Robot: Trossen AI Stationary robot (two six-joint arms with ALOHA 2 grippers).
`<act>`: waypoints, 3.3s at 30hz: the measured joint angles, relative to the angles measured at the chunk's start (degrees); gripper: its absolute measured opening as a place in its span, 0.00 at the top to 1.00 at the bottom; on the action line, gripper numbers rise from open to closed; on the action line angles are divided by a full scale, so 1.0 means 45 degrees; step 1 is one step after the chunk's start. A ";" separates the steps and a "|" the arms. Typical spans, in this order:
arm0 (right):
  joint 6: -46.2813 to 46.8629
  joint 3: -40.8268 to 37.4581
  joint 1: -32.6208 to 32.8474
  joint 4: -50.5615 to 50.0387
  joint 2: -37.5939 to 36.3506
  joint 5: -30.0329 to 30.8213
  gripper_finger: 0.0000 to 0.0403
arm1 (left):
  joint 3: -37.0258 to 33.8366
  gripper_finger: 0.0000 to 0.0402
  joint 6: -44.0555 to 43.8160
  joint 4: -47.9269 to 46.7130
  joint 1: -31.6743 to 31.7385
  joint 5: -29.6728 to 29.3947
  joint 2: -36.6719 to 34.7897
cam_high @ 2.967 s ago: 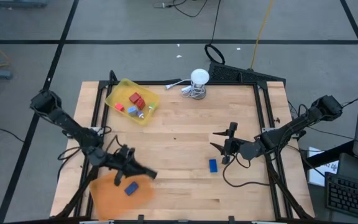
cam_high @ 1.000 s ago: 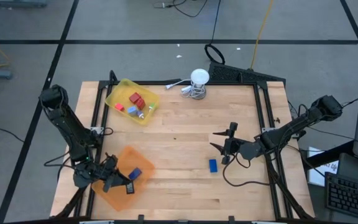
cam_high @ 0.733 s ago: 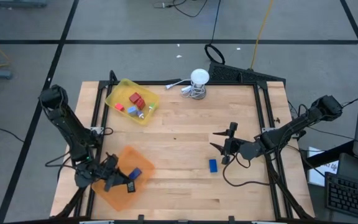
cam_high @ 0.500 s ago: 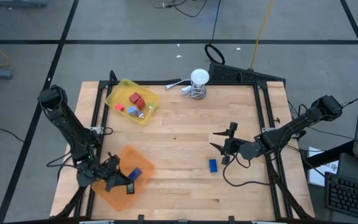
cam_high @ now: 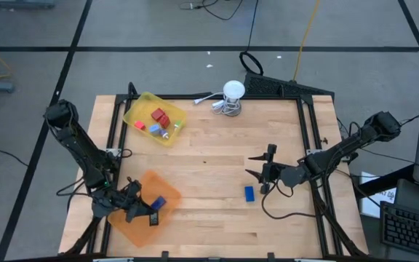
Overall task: Pick & Place Office items
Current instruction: Put the black digital timer into the orange bin, then put the blue digital timer into the orange bin
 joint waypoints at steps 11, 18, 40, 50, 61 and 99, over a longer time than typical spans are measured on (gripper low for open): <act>-0.0005 -0.0005 0.0000 0.0007 0.0000 0.0015 0.50 | 0.0005 0.72 -0.1917 -0.0680 -0.0005 0.0339 0.0000; -0.0005 -0.0005 0.0000 0.0007 0.0000 0.0010 0.50 | 0.0005 0.50 -0.1856 -0.0366 -0.0005 0.1192 0.0000; -0.0717 -0.0005 0.0141 0.1292 -0.0005 -0.0205 0.50 | 0.0054 0.36 1.8601 1.1507 0.3358 -0.2682 -0.0984; -0.1069 -0.0005 0.0820 0.3212 -0.0010 -0.0733 0.50 | 0.2027 0.38 1.5573 1.0872 0.9026 0.1898 0.2875; -0.0101 -0.0005 0.1732 0.1570 0.0001 -0.2984 0.50 | 0.6623 0.44 1.6439 0.7005 1.0734 0.5282 0.7850; 0.2623 -0.0261 0.1243 0.0816 0.5205 -0.0326 0.27 | 0.8626 0.59 1.6548 0.3411 1.0734 0.5406 0.8631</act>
